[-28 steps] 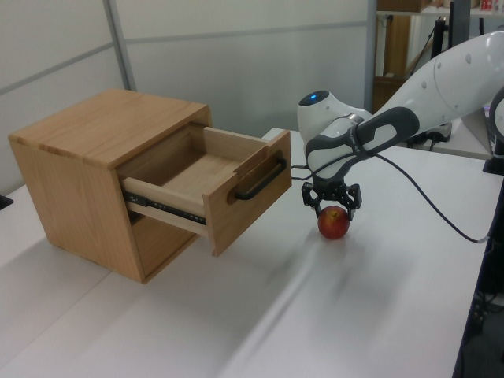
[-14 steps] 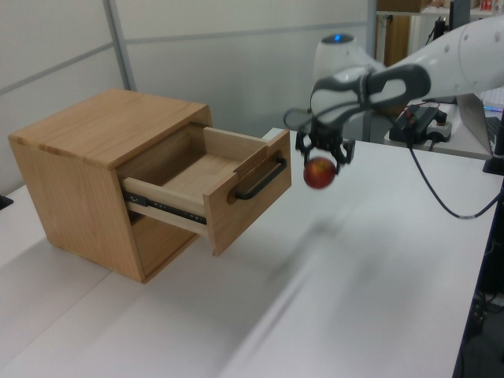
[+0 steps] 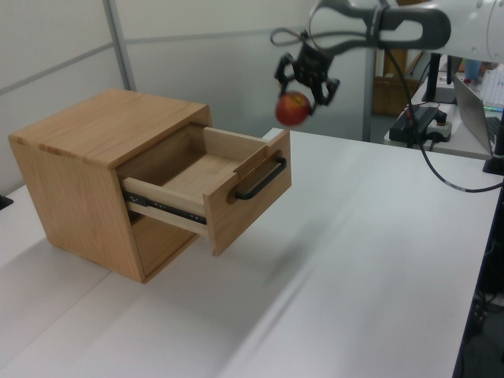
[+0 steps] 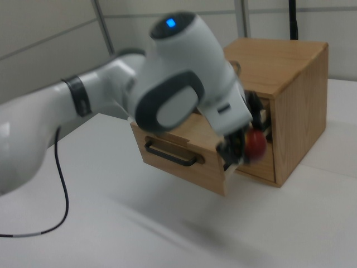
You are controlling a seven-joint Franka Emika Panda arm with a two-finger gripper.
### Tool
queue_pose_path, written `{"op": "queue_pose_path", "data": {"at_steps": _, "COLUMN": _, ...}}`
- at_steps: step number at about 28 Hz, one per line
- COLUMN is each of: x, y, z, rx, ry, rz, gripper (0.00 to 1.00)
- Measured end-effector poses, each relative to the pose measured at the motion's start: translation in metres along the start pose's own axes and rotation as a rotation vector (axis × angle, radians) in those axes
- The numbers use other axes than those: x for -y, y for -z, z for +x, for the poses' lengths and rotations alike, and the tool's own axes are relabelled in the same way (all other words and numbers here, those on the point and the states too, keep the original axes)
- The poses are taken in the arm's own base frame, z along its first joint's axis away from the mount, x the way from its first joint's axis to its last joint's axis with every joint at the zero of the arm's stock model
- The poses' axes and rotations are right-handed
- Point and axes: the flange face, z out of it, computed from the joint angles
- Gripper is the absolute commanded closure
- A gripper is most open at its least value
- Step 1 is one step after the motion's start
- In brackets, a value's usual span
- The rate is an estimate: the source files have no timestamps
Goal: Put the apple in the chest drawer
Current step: 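Lift the apple and carry it over the open drawer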
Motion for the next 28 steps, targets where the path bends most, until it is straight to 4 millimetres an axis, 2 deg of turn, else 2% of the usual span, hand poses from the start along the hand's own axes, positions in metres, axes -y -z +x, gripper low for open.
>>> {"op": "queue_pose_path", "data": {"at_steps": 3, "x": 0.018, "y": 0.018, "z": -0.02, "rx": 0.004, "ry": 0.034, "rz": 0.045, "gripper": 1.0}}
{"op": "queue_pose_path", "data": {"at_steps": 5, "x": 0.031, "y": 0.029, "z": -0.041, "rx": 0.013, "ry": 0.068, "rz": 0.073, "gripper": 1.0}}
{"op": "queue_pose_path", "data": {"at_steps": 10, "x": 0.053, "y": 0.034, "z": -0.09, "rx": 0.041, "ry": 0.144, "rz": 0.116, "gripper": 1.0}}
{"op": "queue_pose_path", "data": {"at_steps": 13, "x": 0.064, "y": 0.021, "z": -0.113, "rx": 0.052, "ry": 0.189, "rz": 0.142, "gripper": 1.0}}
{"op": "queue_pose_path", "data": {"at_steps": 15, "x": 0.071, "y": 0.004, "z": -0.126, "rx": 0.053, "ry": 0.22, "rz": 0.165, "gripper": 1.0}}
{"op": "queue_pose_path", "data": {"at_steps": 18, "x": 0.077, "y": -0.025, "z": -0.137, "rx": 0.047, "ry": 0.259, "rz": 0.174, "gripper": 1.0}}
{"op": "queue_pose_path", "data": {"at_steps": 21, "x": 0.079, "y": -0.046, "z": -0.144, "rx": 0.049, "ry": 0.284, "rz": 0.163, "gripper": 1.0}}
{"op": "queue_pose_path", "data": {"at_steps": 24, "x": 0.079, "y": -0.059, "z": -0.152, "rx": 0.055, "ry": 0.309, "rz": 0.15, "gripper": 1.0}}
{"op": "queue_pose_path", "data": {"at_steps": 28, "x": 0.081, "y": -0.064, "z": -0.165, "rx": 0.047, "ry": 0.354, "rz": 0.141, "gripper": 1.0}}
